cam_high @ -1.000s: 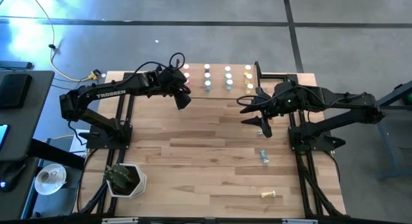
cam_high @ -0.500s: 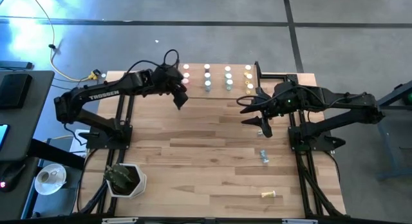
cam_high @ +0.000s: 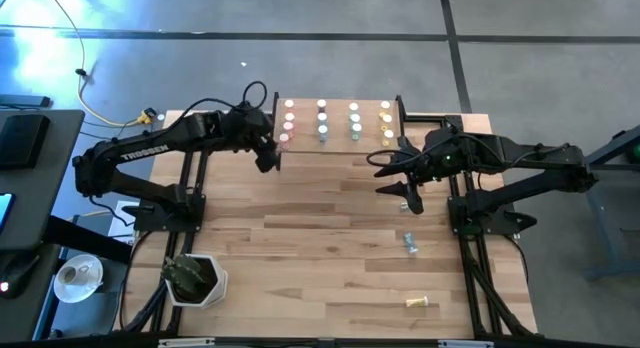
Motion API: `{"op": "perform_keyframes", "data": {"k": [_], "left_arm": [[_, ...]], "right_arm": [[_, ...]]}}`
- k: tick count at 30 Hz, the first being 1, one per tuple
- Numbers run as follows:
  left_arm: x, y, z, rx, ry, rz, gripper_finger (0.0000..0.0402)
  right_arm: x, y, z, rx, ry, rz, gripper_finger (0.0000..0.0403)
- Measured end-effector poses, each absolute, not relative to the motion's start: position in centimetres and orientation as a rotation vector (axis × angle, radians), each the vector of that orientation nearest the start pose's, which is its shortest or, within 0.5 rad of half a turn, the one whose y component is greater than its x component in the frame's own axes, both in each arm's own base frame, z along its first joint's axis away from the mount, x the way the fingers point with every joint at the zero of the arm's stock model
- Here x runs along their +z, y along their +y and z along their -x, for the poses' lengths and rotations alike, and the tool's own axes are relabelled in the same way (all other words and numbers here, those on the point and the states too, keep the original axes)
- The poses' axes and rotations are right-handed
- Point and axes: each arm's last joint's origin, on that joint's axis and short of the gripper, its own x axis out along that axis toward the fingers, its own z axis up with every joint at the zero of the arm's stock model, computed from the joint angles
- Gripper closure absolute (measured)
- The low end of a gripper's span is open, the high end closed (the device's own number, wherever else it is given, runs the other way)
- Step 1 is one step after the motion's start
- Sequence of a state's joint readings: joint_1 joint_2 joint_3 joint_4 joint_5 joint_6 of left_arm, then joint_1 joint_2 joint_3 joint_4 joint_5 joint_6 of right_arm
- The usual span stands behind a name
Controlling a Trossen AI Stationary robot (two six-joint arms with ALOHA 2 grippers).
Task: Pick and place medicine bottles onto shelf by color
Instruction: Put the pink pill bottle on the shelf aligned with the other pink pill bottles
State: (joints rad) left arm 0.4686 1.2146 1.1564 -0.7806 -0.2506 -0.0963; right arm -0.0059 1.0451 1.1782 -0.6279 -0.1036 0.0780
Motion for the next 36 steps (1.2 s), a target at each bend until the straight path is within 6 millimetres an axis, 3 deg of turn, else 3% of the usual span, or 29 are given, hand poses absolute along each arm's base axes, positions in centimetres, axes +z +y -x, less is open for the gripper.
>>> {"op": "perform_keyframes", "data": {"k": [5,9,17,36], "left_arm": [[31.7,9.6,-21.7,0.674,0.887,0.105,0.0209],[29.9,8.2,-21.9,0.655,0.949,0.036,0.0209],[27.4,7.2,-22.4,0.59,0.978,-0.071,0.0209],[25.7,9.7,-23.3,0.615,0.935,-0.09,0.0209]], "right_arm": [[37.8,0.2,-20.7,0.076,0.503,-0.104,0.0221],[37.8,0.2,-20.7,0.076,0.503,-0.104,0.0221],[37.7,0.2,-20.7,0.076,0.503,-0.104,0.0221],[37.7,0.2,-20.7,0.078,0.506,-0.096,0.0221]]}}
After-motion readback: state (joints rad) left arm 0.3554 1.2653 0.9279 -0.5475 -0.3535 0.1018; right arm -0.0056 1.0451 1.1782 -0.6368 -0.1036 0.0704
